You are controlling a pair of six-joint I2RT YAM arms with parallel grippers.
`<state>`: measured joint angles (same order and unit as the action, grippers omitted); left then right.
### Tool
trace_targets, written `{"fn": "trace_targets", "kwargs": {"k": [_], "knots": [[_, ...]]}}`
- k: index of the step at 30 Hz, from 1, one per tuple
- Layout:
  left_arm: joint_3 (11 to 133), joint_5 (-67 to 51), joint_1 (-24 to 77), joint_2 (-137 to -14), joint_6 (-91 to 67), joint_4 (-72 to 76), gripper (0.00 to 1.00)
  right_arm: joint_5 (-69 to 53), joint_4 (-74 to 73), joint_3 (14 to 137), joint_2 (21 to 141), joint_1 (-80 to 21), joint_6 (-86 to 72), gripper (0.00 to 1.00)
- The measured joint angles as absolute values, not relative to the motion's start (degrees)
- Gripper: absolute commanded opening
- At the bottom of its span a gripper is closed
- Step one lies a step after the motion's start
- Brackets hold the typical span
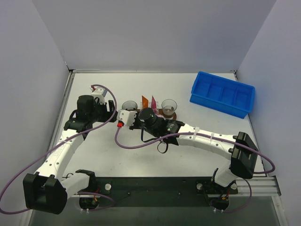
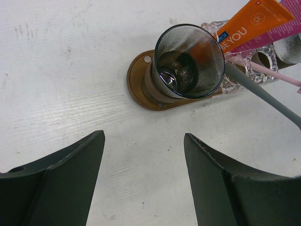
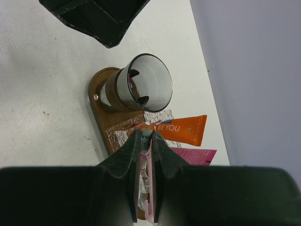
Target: Prepare toiletry sets of a toothbrush and toothpaste on the tray
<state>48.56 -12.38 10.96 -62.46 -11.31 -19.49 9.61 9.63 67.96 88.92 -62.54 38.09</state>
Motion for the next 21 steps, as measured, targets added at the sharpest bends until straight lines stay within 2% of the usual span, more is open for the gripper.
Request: {"fn": "trace_targets", "kwargs": {"k": [21], "knots": [[48.2,-13.0,11.0,-62.5,-11.3,-19.1,0.79,10.3,13.1,65.0,90.6,-62.5,43.2,0.0]]}}
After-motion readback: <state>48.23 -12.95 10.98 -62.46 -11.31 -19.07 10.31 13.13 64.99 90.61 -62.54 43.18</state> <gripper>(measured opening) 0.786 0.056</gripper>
